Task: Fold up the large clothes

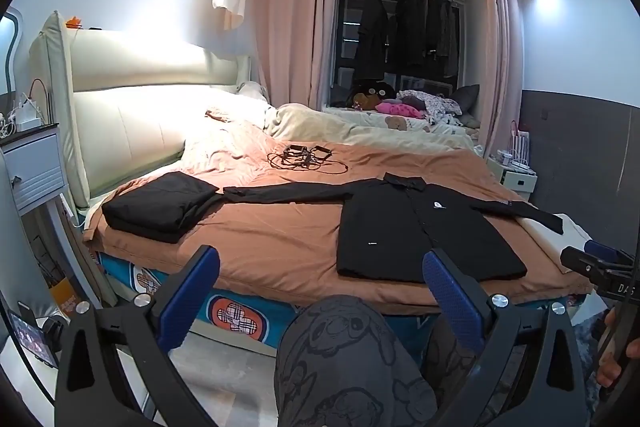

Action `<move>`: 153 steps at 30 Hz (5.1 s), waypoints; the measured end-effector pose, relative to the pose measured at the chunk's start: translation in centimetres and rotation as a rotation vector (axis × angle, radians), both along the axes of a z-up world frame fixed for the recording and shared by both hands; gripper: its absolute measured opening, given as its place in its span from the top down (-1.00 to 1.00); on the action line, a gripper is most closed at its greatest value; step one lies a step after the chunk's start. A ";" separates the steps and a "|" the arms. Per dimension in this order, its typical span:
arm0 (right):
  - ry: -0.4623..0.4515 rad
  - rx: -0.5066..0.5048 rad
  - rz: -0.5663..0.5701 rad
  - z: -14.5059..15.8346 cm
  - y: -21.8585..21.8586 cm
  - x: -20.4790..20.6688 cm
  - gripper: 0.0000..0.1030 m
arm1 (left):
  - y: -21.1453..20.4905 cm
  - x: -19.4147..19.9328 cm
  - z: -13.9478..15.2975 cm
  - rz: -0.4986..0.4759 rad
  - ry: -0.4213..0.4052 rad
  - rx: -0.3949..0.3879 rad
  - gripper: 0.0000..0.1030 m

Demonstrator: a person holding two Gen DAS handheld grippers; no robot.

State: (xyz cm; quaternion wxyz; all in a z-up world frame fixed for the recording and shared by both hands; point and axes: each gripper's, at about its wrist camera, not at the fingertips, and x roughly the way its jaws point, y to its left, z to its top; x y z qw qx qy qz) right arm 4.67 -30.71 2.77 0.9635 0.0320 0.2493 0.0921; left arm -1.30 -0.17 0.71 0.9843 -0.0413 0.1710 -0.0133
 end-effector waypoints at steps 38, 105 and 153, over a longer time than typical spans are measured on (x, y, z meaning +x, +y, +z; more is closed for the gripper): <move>-0.002 0.018 -0.007 -0.2 0.6 -0.4 -1.00 | -1.2 -1.1 0.1 -0.045 -0.012 0.030 -1.00; 0.214 0.155 -0.010 -3.6 1.7 32.5 -1.00 | 10.8 32.4 -4.4 0.124 0.228 -0.044 -0.52; 0.495 0.442 -0.013 -18.0 4.7 65.1 0.58 | 18.7 64.2 -21.5 0.487 0.623 -0.315 0.90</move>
